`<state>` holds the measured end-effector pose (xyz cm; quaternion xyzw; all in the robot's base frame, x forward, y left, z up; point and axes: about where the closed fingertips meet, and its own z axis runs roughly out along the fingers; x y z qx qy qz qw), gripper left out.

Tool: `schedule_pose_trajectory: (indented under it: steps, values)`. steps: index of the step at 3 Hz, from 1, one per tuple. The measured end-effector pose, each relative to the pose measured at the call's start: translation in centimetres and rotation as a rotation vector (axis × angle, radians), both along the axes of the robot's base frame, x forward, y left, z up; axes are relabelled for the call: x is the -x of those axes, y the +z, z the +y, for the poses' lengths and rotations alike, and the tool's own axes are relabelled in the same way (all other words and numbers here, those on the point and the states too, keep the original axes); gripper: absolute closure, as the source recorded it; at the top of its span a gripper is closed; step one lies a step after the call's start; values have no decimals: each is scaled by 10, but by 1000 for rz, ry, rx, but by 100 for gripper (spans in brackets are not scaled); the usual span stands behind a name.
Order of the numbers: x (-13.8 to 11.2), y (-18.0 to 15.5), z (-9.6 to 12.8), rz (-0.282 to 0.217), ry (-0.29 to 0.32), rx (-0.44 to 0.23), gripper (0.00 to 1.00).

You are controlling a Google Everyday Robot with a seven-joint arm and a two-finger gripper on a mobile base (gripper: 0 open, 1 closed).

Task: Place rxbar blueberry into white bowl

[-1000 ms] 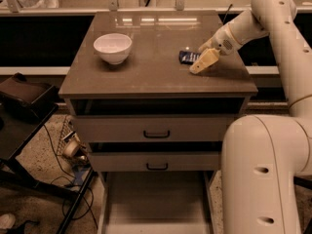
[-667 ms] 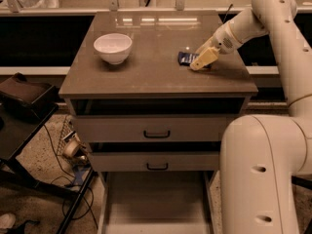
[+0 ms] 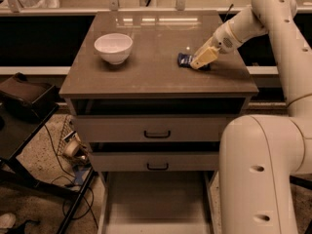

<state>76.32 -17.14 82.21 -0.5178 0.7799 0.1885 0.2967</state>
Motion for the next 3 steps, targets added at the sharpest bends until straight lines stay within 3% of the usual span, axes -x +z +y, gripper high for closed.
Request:
schedule_pose_trajectory:
  steps: [2, 3]
  values:
    - [-3, 124, 103, -146, 36, 174, 100]
    - [-4, 123, 106, -148, 41, 173, 100]
